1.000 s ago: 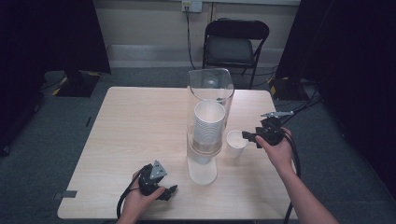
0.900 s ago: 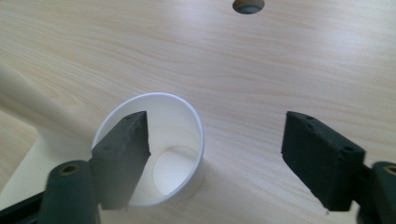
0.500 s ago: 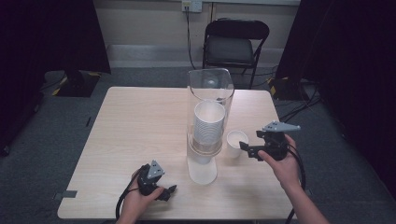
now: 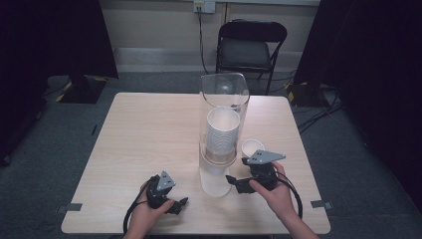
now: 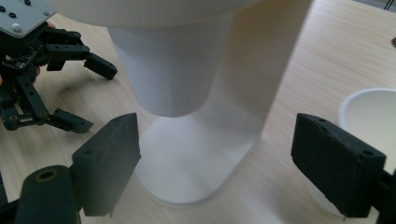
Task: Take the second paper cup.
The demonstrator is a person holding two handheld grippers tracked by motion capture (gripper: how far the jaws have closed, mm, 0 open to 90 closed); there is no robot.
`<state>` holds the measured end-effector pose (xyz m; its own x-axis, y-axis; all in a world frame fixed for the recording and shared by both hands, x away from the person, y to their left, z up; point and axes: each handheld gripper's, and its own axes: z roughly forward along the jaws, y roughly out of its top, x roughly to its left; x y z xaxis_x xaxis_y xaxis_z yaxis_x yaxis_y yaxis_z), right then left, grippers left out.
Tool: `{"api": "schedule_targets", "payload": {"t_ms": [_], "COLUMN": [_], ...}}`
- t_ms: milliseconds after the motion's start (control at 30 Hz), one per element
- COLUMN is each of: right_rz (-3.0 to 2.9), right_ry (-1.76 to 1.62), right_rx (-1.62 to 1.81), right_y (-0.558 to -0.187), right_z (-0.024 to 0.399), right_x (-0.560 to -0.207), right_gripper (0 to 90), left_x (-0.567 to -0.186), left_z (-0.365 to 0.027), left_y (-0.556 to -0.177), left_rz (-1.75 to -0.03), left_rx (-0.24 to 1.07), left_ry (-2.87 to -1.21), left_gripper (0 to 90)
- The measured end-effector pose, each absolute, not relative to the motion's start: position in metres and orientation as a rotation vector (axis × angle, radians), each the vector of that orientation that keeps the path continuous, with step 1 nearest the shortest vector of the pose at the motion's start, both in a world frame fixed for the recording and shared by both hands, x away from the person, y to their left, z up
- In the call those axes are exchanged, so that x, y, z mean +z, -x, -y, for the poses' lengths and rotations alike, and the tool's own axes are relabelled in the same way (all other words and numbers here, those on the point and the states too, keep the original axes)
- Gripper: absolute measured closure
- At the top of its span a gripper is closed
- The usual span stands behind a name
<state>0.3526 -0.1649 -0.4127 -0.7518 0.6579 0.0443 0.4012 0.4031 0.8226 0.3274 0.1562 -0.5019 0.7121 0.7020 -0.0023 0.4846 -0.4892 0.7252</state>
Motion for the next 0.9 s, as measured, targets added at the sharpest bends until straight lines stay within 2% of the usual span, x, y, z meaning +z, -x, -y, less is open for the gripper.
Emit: {"api": "schedule_targets", "payload": {"t_ms": [600, 700, 900], "right_rz": [-2.308, -2.266, -2.214], "right_ry": [-0.890, -0.902, -0.891], "right_rx": [1.384, 1.429, 1.442], "right_y": [-0.357, -0.360, -0.362], "right_z": [0.128, 0.120, 0.118], "right_x": [-0.431, -0.430, -0.432], "right_gripper": [16.1, 25.7, 33.9], "left_x": [-0.502, -0.502, -0.502], "left_z": [-0.156, -0.156, -0.156], "left_y": [-0.327, -0.327, -0.327], "left_rz": [-0.897, -0.898, -0.897], "left_rx": [0.382, 0.382, 0.382], "left_ry": [-2.186, -2.186, -2.186], "left_gripper": [6.2, 6.2, 6.2]}}
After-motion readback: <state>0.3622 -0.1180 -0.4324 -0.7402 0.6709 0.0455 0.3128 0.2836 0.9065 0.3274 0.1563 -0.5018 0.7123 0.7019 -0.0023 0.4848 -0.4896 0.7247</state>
